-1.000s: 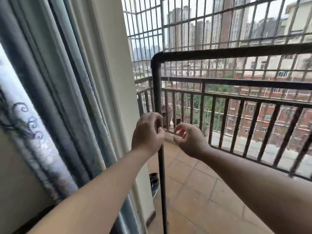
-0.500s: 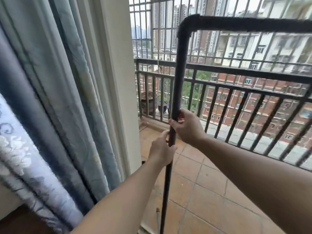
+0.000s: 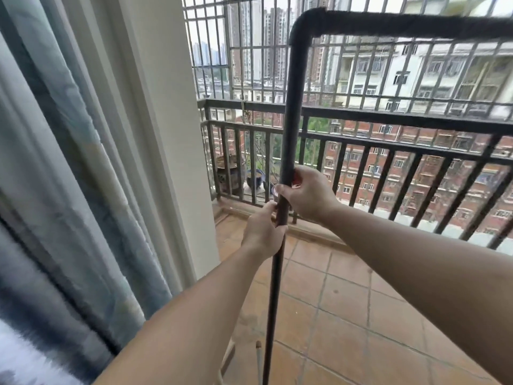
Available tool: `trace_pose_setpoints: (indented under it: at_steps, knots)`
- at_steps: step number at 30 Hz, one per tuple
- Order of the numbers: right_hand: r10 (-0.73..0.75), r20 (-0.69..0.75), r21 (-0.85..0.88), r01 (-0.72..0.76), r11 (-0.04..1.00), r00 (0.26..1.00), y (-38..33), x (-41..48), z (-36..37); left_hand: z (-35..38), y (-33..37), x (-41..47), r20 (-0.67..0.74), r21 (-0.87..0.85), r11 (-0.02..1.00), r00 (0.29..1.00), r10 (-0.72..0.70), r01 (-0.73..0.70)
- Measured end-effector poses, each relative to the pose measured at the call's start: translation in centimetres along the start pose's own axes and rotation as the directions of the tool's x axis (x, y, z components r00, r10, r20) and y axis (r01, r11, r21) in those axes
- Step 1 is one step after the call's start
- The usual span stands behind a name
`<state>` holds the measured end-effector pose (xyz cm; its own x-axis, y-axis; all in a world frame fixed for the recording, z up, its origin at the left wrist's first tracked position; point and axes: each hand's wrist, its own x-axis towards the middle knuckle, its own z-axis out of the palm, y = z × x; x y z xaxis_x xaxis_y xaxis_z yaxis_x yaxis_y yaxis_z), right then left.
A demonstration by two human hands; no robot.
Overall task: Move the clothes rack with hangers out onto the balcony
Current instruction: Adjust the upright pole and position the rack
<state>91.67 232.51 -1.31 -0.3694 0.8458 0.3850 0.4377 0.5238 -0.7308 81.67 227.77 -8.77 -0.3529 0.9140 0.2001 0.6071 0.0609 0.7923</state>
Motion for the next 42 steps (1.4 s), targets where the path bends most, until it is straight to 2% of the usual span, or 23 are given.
trace_pose_setpoints:
  at_steps: [3,7,11,20,29,33,37,42]
  knots:
    - [-0.022,-0.023,-0.022,0.022,1.000,0.999,1.3,3.2,0.1,0.7,0.2,3.3,0.006,0.004,1.000,1.000,-0.029,0.029]
    - [-0.032,0.003,0.055,0.032,0.998,0.999,3.3,8.9,0.8,1.1,0.1,8.9,-0.061,0.078,0.995,0.997,-0.055,0.060]
    - [-0.029,0.007,0.022,0.029,0.999,1.000,7.0,13.6,1.7,3.4,-0.5,14.2,-0.008,0.104,0.989,0.995,-0.102,0.102]
    - [-0.010,0.012,0.044,0.010,0.999,1.000,11.0,23.1,4.5,5.6,-3.3,24.1,-0.054,0.020,0.994,0.993,-0.104,0.106]
    - [0.054,-0.028,0.037,-0.053,0.998,0.998,15.0,33.1,6.2,8.0,-5.4,36.2,0.015,0.008,0.999,0.999,-0.035,0.035]
    - [0.045,-0.064,0.036,-0.043,0.998,0.997,16.5,37.7,7.1,8.9,-6.0,40.9,-0.018,-0.015,0.999,0.999,-0.034,0.034]
    - [0.042,-0.033,0.063,-0.039,0.997,0.999,19.2,42.9,7.6,11.4,-6.8,45.3,-0.094,-0.055,0.996,0.993,-0.075,0.070]
    - [-0.054,-0.059,0.062,0.058,0.996,0.997,23.5,50.2,8.1,13.8,-6.9,53.1,-0.161,-0.128,0.990,0.983,-0.087,0.067]
